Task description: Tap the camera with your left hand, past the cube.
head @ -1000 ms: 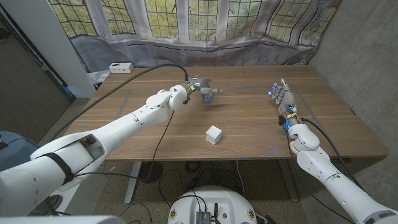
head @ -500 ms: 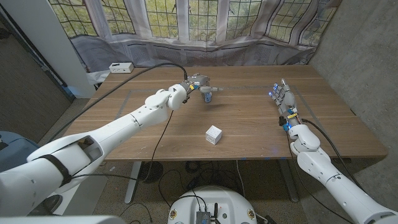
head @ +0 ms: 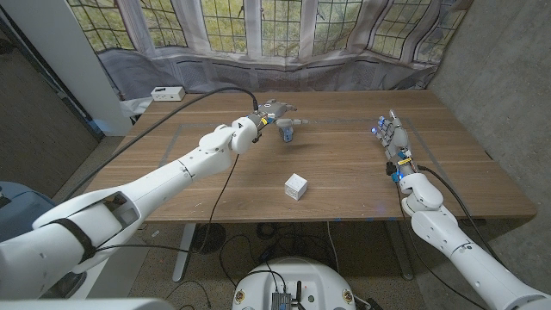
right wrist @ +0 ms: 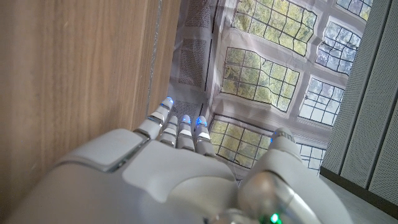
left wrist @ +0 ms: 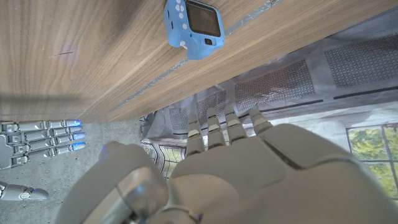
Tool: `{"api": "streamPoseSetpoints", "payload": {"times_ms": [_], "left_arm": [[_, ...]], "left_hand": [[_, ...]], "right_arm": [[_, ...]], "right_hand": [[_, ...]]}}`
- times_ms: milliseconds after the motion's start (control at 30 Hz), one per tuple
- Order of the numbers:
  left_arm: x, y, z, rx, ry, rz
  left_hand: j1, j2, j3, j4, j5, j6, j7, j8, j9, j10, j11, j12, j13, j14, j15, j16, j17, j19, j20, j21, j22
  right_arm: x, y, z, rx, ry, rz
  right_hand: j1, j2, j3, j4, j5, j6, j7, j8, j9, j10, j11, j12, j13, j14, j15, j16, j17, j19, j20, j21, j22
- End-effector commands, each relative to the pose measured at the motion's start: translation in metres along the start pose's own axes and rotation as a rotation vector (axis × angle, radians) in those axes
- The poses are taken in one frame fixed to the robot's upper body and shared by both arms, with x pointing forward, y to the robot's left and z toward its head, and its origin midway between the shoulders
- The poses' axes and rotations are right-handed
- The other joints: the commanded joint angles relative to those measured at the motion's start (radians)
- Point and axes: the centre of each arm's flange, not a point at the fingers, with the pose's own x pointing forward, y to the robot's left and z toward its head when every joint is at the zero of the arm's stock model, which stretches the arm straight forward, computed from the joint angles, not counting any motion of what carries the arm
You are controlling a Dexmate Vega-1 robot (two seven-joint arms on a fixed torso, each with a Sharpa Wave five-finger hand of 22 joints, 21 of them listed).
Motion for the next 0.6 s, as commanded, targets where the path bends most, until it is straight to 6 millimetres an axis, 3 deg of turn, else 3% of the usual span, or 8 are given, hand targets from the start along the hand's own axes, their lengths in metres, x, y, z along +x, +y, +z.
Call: {"api": "streamPoseSetpoints", "payload": {"times_ms": [33, 600], "left_arm": [[-0.006, 0.000, -0.002, -0.020, 0.001, 0.030], [-0.020, 0.005, -0.012, -0.092, 0.026, 0.073]], "left_hand": [[0.011, 0.000, -0.010, -0.002, -0.001, -0.035, -0.002, 0.005, 0.001, -0.018, 0.000, -0.005, 0.004, -0.015, 0.002, -0.005, 0.002, 0.008, 0.004, 0.004, 0.002], [0.017, 0.002, -0.013, -0.001, -0.002, 0.007, 0.013, 0.031, 0.000, -0.046, 0.003, -0.008, 0.004, -0.058, 0.000, -0.013, 0.001, 0.004, 0.004, 0.001, 0.001]], "right_arm": [[-0.002, 0.002, 0.001, -0.001, -0.004, 0.001], [-0.002, 0.005, 0.004, -0.010, -0.007, 0.009]], "right_hand": [[0.000, 0.005, 0.007, 0.003, -0.002, 0.007, -0.006, -0.001, 0.004, 0.005, 0.002, -0.004, 0.005, -0.003, 0.009, 0.001, 0.002, 0.002, 0.010, 0.000, 0.005], [0.000, 0.005, 0.008, 0.003, -0.002, 0.008, -0.005, -0.001, 0.004, 0.006, 0.001, -0.004, 0.005, -0.003, 0.009, 0.001, 0.002, 0.001, 0.009, 0.000, 0.005]]}}
